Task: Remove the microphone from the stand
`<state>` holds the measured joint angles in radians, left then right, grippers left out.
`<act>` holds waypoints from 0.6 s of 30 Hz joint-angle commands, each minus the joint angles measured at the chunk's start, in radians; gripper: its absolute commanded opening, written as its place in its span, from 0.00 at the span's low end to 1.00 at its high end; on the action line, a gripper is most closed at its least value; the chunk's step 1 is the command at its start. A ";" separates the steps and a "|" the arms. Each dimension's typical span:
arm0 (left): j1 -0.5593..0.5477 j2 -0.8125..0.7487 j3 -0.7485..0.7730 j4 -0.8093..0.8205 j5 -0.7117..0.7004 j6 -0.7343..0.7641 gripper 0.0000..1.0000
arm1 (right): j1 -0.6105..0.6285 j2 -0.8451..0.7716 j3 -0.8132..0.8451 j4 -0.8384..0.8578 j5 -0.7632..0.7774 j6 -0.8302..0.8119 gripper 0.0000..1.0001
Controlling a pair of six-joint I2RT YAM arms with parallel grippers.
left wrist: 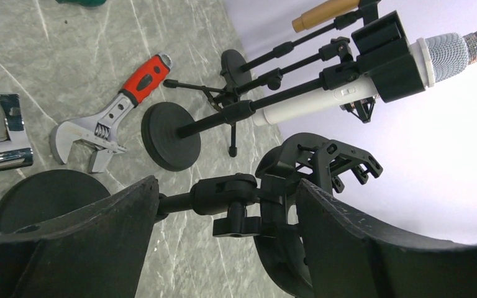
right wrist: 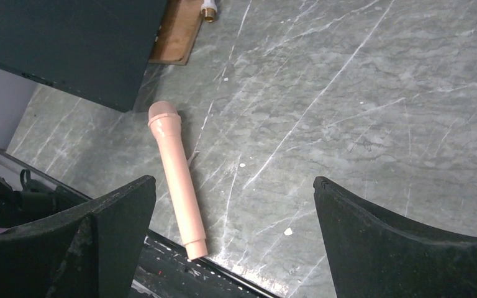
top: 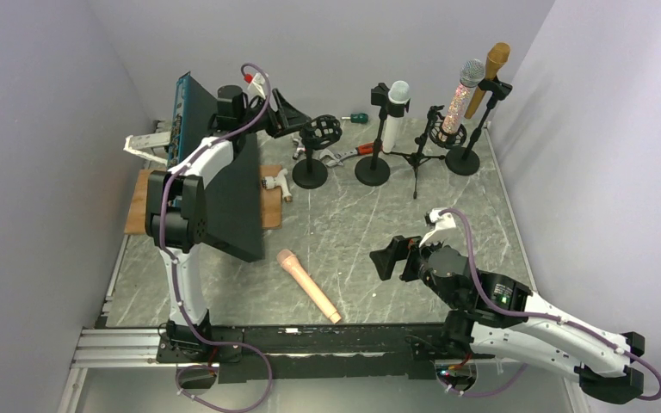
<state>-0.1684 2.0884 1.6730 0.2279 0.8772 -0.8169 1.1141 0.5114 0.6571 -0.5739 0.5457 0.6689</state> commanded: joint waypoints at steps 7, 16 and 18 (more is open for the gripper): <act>-0.014 0.033 -0.018 0.030 -0.017 0.011 0.72 | 0.000 -0.005 0.039 0.007 0.013 0.010 1.00; -0.023 0.056 -0.027 -0.117 -0.078 0.175 0.58 | -0.001 -0.005 0.029 0.015 0.015 0.015 1.00; -0.023 0.064 -0.035 -0.121 -0.083 0.185 0.57 | -0.001 0.001 0.027 0.018 0.014 0.017 1.00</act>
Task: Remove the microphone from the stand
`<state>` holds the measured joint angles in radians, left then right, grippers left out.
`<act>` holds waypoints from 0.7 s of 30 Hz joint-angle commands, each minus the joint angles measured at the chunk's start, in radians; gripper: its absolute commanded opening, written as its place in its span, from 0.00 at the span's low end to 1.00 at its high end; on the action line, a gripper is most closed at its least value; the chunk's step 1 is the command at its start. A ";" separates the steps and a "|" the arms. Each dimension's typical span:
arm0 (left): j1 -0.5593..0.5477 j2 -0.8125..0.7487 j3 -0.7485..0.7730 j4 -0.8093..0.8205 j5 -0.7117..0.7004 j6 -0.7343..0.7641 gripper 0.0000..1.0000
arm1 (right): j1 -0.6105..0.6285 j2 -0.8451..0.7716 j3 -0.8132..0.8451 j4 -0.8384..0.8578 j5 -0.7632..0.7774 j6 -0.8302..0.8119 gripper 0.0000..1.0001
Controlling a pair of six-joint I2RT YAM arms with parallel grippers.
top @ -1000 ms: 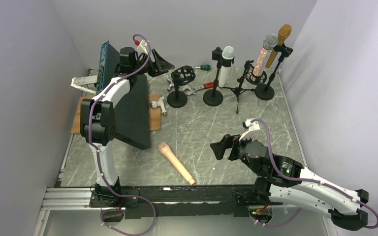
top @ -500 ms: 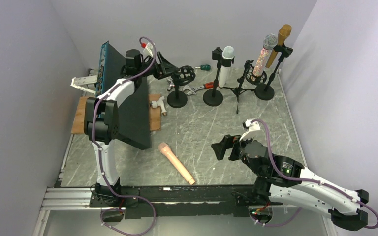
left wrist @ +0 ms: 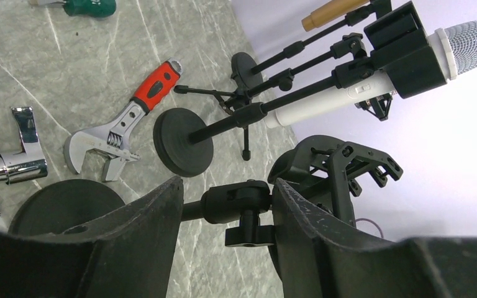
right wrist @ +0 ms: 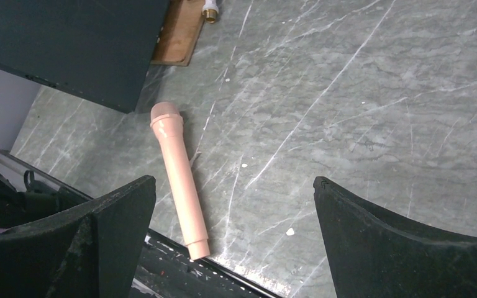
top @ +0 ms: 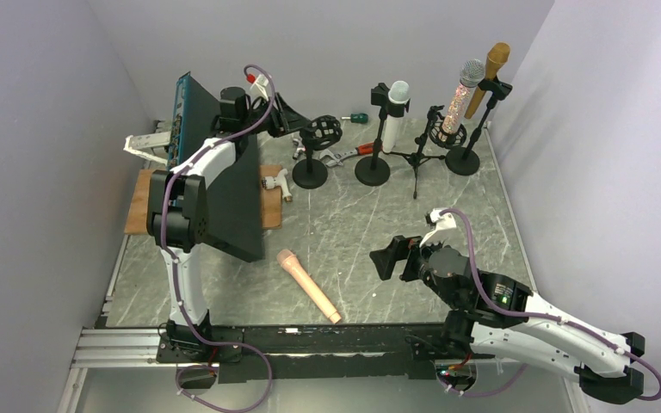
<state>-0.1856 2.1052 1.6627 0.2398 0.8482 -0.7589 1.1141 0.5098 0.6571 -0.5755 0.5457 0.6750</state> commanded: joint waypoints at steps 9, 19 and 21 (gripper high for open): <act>-0.008 0.065 -0.089 -0.154 -0.113 0.180 0.53 | 0.000 0.023 0.021 0.034 0.011 0.012 1.00; -0.017 0.082 -0.091 -0.195 -0.150 0.209 0.51 | 0.000 0.035 0.020 0.040 0.016 0.012 1.00; -0.017 0.077 -0.065 -0.218 -0.149 0.217 0.52 | 0.000 0.035 0.019 0.037 0.016 0.014 1.00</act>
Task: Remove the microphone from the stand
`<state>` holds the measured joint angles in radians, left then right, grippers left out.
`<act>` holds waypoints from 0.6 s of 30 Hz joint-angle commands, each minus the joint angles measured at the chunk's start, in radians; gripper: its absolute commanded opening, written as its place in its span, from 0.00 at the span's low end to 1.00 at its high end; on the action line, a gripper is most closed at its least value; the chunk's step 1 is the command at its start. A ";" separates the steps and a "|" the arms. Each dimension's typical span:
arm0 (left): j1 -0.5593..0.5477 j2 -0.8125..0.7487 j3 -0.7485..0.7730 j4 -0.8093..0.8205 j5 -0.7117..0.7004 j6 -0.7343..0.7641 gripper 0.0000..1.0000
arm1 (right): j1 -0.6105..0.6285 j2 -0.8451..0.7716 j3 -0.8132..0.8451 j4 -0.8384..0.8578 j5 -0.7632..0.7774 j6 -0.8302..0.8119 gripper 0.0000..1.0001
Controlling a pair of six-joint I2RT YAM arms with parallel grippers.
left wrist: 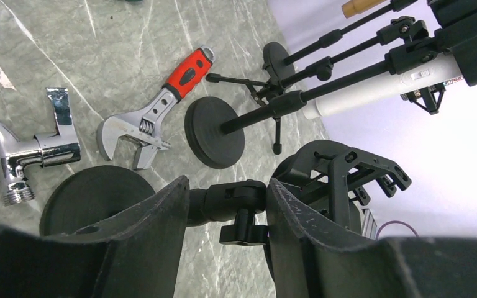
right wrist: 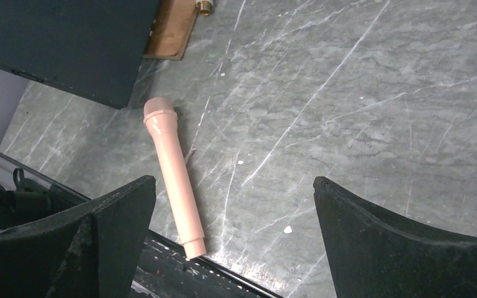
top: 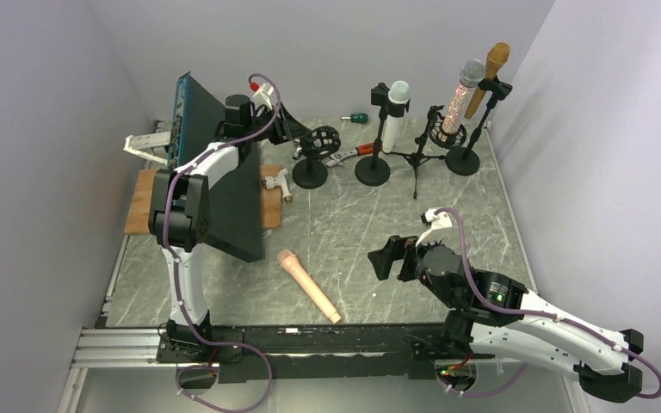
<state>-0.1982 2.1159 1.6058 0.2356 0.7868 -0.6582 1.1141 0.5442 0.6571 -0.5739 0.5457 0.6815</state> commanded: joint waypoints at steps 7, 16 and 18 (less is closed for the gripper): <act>0.015 -0.006 0.104 -0.329 -0.121 0.117 0.64 | 0.000 0.008 0.034 0.022 0.022 0.012 1.00; 0.058 -0.221 0.321 -0.616 -0.298 0.211 0.79 | -0.001 0.073 0.046 0.017 0.033 0.028 1.00; 0.054 -0.300 0.305 -0.659 -0.367 0.241 0.85 | -0.001 0.090 0.041 0.029 0.035 0.031 1.00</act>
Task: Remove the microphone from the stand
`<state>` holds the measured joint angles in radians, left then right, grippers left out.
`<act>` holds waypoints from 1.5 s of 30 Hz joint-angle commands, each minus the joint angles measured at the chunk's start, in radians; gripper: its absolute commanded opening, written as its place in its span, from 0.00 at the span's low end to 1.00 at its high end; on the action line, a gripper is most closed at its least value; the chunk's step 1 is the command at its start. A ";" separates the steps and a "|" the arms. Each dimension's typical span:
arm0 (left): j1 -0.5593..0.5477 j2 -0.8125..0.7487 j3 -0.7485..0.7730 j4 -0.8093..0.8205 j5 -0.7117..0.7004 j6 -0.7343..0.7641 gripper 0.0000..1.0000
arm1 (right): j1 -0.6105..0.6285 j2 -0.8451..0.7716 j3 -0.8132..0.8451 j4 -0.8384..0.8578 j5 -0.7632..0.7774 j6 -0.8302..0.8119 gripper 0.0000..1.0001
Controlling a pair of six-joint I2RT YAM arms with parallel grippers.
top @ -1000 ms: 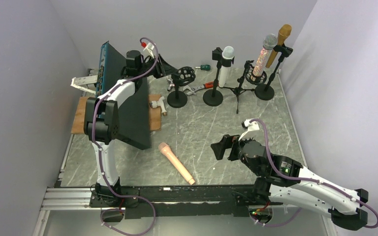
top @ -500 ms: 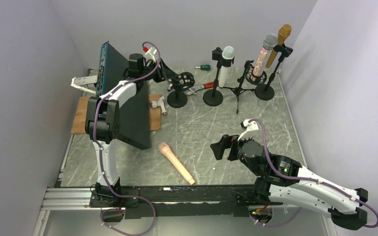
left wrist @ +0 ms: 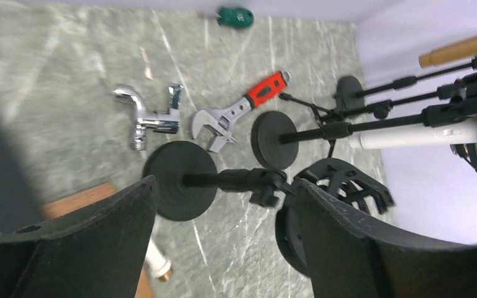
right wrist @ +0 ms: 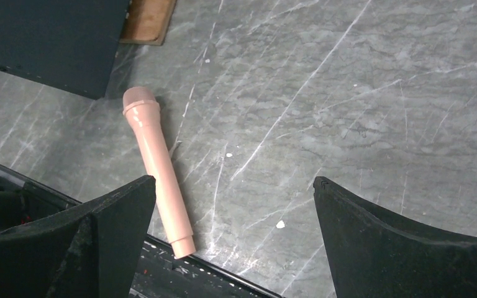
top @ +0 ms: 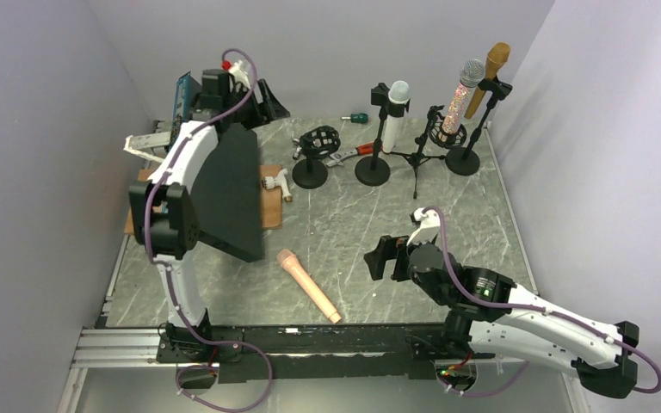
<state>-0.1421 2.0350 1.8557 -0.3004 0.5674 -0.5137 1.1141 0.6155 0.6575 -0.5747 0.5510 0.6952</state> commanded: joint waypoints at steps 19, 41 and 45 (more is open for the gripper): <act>-0.033 -1.059 -0.854 0.518 -0.080 0.006 0.99 | -0.013 0.350 0.126 -0.016 0.067 0.158 1.00; -0.251 -0.883 -0.779 0.471 0.210 0.036 0.98 | -0.519 0.438 0.556 -0.025 0.038 -0.246 1.00; -0.273 -0.891 -0.766 0.431 0.184 0.061 0.98 | -0.612 0.482 0.700 -0.044 0.066 -0.311 1.00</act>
<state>-0.3996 1.1603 1.0348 0.1360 0.7380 -0.4858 0.5705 1.0683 1.2228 -0.6010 0.5636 0.4908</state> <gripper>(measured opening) 0.985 0.997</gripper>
